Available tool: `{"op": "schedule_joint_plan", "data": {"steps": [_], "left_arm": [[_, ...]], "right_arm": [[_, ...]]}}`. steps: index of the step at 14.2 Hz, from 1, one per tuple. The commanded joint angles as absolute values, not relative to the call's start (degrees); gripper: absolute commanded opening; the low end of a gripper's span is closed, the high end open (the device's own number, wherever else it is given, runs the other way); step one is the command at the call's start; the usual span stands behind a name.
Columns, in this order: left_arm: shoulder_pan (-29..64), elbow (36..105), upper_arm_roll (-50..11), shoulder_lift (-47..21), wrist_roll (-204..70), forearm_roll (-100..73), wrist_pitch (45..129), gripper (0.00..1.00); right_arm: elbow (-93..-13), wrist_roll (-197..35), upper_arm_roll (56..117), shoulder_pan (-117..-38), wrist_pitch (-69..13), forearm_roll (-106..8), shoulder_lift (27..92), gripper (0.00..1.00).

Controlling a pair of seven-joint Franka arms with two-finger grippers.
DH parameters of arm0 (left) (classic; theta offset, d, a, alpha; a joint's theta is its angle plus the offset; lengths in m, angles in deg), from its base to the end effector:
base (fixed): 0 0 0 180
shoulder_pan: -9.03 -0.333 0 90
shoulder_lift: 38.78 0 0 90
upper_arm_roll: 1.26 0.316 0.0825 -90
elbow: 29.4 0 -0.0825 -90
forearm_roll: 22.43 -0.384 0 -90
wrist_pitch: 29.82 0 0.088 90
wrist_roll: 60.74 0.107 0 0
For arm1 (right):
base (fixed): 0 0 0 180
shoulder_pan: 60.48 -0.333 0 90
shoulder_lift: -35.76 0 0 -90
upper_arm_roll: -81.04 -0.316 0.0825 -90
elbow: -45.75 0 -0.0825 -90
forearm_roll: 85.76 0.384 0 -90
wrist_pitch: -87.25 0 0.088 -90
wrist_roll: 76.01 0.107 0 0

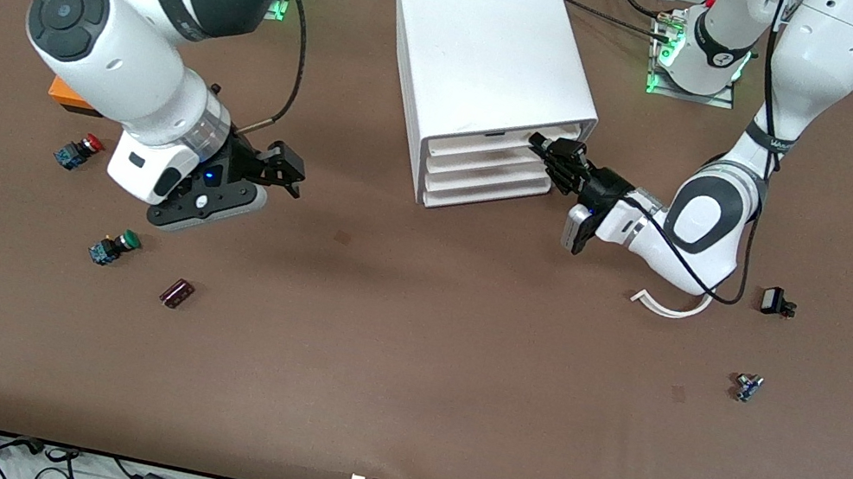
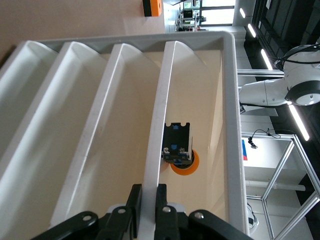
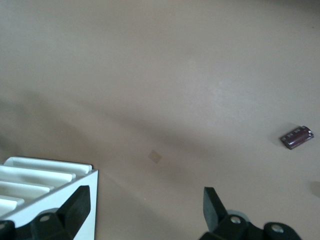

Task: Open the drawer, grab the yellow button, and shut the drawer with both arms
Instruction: 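Grip the drawer front with the left gripper and pull it open, then reach the right gripper into the drawer while the left gripper withdraws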

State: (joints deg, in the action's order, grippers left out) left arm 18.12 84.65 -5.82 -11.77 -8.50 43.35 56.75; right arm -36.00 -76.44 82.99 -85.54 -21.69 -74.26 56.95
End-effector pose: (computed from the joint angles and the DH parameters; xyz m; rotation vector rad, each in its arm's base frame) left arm 0.4999 -0.2252 0.2424 1.6972 -0.5081 -0.4496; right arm 0.6209 0.2846 0.4964 -2.8949 -0.5245 -0.0990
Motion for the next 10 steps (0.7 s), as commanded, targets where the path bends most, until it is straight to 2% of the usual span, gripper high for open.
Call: {"op": "schedule_joint_plan", "data": {"steps": [1,7,10], "left_arm": [[16.9,79.6,-5.2,-7.2,-9.2,43.4,57.5,0.08],[14.1,70.6,-4.4,-1.5,-9.9,39.5,57.4,0.08],[13.7,69.4,-4.2,-1.4,-10.0,38.0,57.4,0.1]], "right_arm": [[-34.6,-74.3,83.2,-88.0,-23.5,-73.4,57.7,1.0],[-34.5,-73.4,83.2,-91.9,-26.1,-73.7,58.3,1.0],[-33.5,-73.3,83.3,-94.1,-27.9,-73.8,59.1,1.0]]}}
